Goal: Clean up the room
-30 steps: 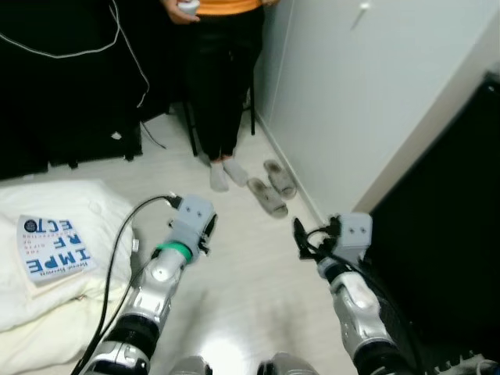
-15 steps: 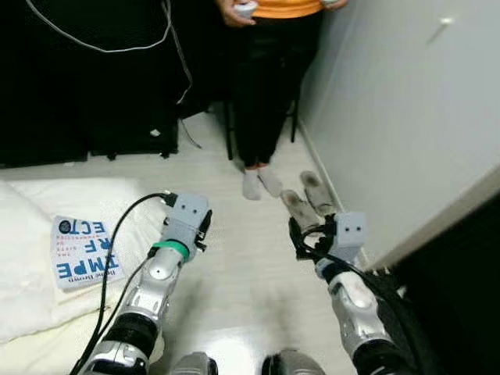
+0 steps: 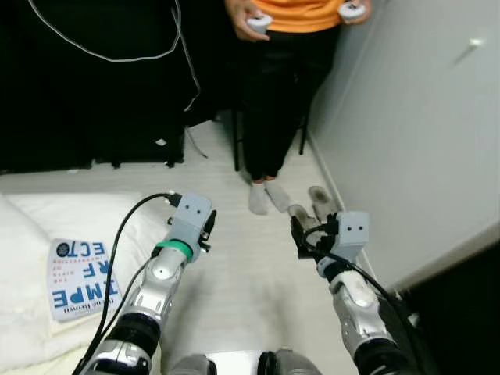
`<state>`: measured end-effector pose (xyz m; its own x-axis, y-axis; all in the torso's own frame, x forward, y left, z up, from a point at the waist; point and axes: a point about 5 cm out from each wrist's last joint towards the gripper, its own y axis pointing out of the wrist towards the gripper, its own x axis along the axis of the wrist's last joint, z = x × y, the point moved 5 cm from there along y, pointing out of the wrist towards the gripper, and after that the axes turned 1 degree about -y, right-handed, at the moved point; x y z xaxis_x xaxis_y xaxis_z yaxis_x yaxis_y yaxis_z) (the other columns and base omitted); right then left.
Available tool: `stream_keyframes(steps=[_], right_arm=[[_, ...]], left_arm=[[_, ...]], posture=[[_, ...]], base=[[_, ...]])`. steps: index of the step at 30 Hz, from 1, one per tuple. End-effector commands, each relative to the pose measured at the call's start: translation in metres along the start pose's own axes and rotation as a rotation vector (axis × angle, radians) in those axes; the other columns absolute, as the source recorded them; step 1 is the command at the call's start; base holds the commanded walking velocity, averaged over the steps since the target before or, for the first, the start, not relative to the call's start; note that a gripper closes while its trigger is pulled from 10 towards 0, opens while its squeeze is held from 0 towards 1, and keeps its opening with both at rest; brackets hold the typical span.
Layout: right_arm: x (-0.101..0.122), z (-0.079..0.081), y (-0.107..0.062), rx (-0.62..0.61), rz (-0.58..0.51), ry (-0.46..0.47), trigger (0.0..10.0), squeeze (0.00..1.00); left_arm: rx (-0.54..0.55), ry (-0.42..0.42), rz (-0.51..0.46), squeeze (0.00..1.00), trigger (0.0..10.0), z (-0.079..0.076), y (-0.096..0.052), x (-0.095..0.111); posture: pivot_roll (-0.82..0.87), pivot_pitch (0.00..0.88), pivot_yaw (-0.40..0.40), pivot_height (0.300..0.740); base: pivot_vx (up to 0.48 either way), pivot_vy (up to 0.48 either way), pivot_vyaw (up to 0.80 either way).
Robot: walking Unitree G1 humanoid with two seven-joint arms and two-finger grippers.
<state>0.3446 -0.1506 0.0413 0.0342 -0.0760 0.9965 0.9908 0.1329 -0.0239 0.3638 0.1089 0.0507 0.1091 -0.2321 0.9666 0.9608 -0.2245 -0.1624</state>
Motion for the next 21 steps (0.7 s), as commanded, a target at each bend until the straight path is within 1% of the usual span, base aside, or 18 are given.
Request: stream_keyframes(steps=[1,7,8,10,12,13,14,17,21], right_arm=[[-0.008,-0.005,-0.005,-0.015,0.028,0.0,10.0,0.0],[-0.01,-0.006,-0.006,-0.024,0.037,-0.001,10.0,0.0],[-0.013,-0.006,-0.007,-0.032,0.052,-0.003,10.0,0.0],[-0.014,-0.006,-0.007,-0.034,0.056,-0.003,10.0,0.0],[-0.016,-0.005,-0.007,-0.024,0.07,-0.013,10.0,0.0],[-0.016,-0.005,-0.007,-0.024,0.07,-0.013,10.0,0.0],[-0.019,-0.002,-0.009,-0.009,0.078,-0.023,10.0,0.0],[-0.021,-0.002,-0.01,-0.006,0.083,-0.033,10.0,0.0],[-0.023,-0.005,-0.012,-0.01,0.092,-0.041,10.0,0.0]], left_arm=[[-0.013,0.003,0.028,0.0,10.0,-0.004,-0.002,-0.007],[-0.014,-0.004,0.032,0.0,10.0,-0.005,-0.001,-0.008],[-0.022,-0.037,0.047,0.0,10.0,-0.006,-0.001,-0.01],[-0.024,-0.046,0.051,0.0,10.0,-0.007,-0.001,-0.011],[-0.054,-0.133,0.097,0.0,10.0,-0.011,-0.002,-0.019],[-0.054,-0.133,0.097,0.0,10.0,-0.011,-0.002,-0.019],[-0.092,-0.158,0.145,0.0,10.0,-0.014,-0.008,-0.031],[-0.108,-0.144,0.15,0.0,10.0,-0.013,-0.01,-0.035],[-0.069,-0.106,0.137,0.0,10.0,-0.006,-0.01,-0.033]], posture=[[0.04,0.015,0.013,0.74],[0.04,0.013,0.012,0.74],[0.04,0.013,0.012,0.74],[0.04,0.013,0.012,0.74],[0.04,0.018,0.014,0.74],[0.04,0.018,0.014,0.74],[0.03,0.024,0.014,0.74],[0.03,0.024,0.014,0.74],[0.03,0.024,0.014,0.74]], base=[[0.0,0.0,0.0],[0.0,0.0,0.0],[0.0,0.0,0.0],[0.0,0.0,0.0],[0.0,0.0,0.0],[0.0,0.0,0.0],[0.0,0.0,0.0],[0.0,0.0,0.0],[0.0,0.0,0.78]])
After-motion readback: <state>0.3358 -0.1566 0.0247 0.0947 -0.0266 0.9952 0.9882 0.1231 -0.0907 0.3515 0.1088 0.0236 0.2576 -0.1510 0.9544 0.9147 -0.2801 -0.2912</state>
